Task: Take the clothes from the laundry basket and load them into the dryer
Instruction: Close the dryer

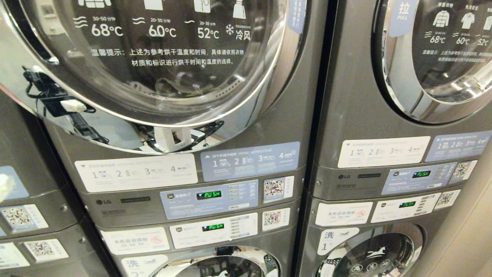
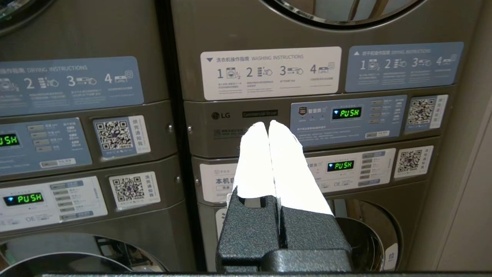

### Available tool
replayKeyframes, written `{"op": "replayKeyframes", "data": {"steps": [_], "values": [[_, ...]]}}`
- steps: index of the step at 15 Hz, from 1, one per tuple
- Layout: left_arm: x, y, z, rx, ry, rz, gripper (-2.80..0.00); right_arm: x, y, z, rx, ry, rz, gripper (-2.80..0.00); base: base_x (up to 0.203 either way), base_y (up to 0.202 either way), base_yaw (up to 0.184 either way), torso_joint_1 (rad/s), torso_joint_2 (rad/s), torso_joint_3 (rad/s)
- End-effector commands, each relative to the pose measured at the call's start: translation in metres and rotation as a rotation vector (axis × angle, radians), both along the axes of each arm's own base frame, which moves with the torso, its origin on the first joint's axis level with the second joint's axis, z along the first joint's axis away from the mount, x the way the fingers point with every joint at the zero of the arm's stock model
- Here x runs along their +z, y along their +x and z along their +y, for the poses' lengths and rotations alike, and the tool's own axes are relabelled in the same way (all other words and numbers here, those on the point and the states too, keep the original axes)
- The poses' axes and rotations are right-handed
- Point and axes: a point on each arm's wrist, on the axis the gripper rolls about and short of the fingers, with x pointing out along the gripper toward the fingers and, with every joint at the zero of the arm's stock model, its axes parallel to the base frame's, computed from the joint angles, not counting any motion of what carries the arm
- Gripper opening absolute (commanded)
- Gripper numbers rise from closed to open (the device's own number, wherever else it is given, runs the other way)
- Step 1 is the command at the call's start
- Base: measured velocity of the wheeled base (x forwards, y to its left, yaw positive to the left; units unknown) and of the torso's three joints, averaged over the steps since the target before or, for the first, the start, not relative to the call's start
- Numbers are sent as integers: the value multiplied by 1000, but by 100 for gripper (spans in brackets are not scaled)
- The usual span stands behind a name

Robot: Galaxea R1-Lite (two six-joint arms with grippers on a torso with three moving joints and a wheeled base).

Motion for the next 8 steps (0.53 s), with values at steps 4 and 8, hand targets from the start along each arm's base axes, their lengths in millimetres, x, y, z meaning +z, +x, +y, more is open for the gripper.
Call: {"op": "replayKeyframes", "data": {"steps": [4,8], "values": [[25,17,2,96,49,-39,-280,-11,4,0,0,0,38,-280,0,0,0,0,0,0],[45,63,4,179,15,41,-280,-11,4,0,0,0,38,-280,0,0,0,0,0,0]]}}
